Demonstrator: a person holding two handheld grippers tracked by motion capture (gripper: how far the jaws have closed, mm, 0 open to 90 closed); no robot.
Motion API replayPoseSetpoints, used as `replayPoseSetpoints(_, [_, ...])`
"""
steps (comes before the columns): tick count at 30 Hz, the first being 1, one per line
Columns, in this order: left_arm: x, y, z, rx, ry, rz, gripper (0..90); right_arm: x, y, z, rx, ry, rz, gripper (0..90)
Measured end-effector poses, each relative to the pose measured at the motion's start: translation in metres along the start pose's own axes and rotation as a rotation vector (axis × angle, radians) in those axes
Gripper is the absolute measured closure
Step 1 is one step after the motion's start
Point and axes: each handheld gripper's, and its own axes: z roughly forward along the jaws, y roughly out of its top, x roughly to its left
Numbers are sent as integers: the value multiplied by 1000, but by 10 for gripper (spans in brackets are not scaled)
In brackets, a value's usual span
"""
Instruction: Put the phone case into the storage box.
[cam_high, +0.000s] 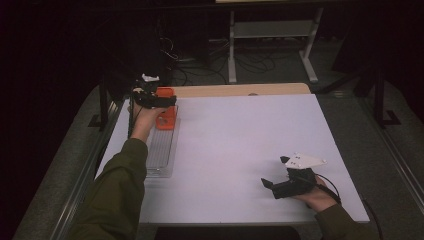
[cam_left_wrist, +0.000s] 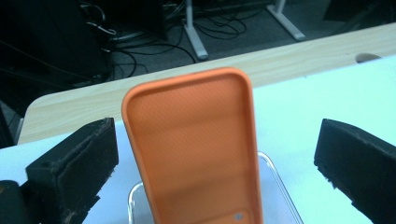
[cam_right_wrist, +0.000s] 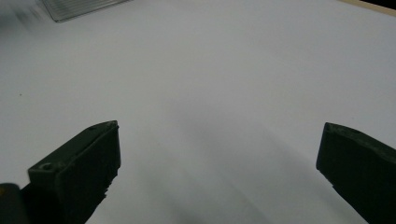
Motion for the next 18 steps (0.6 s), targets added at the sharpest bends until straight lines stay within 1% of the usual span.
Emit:
replayPoseSetpoints(4, [1, -3, -9, 0, -36, 21, 0, 0, 0, 0, 0, -2, 3, 0])
replayPoseSetpoints(5, [1, -3, -12, -7, -44, 18, 0, 0, 0, 0, -1, -3, 2, 0])
replayPoseSetpoints(6, [0, -4, -15, -7, -60, 28, 0, 0, 0, 0, -1, -3, 1, 0])
replayPoseSetpoints(10, [-1, -5, -24, -15, -109, 38, 0, -1, 1, 0, -2, -4, 4, 0])
replayPoseSetpoints(11, [-1, -6, -26, -14, -116, 46, 0, -1, 1, 0, -1, -2, 5, 0])
replayPoseSetpoints(16, [-5, -9, -37, -20, -157, 60, 0, -1, 2, 0, -3, -1, 4, 0])
replayPoseSetpoints(18, [-6, -10, -41, -25, -177, 76, 0, -1, 2, 0, -3, -1, 3, 0])
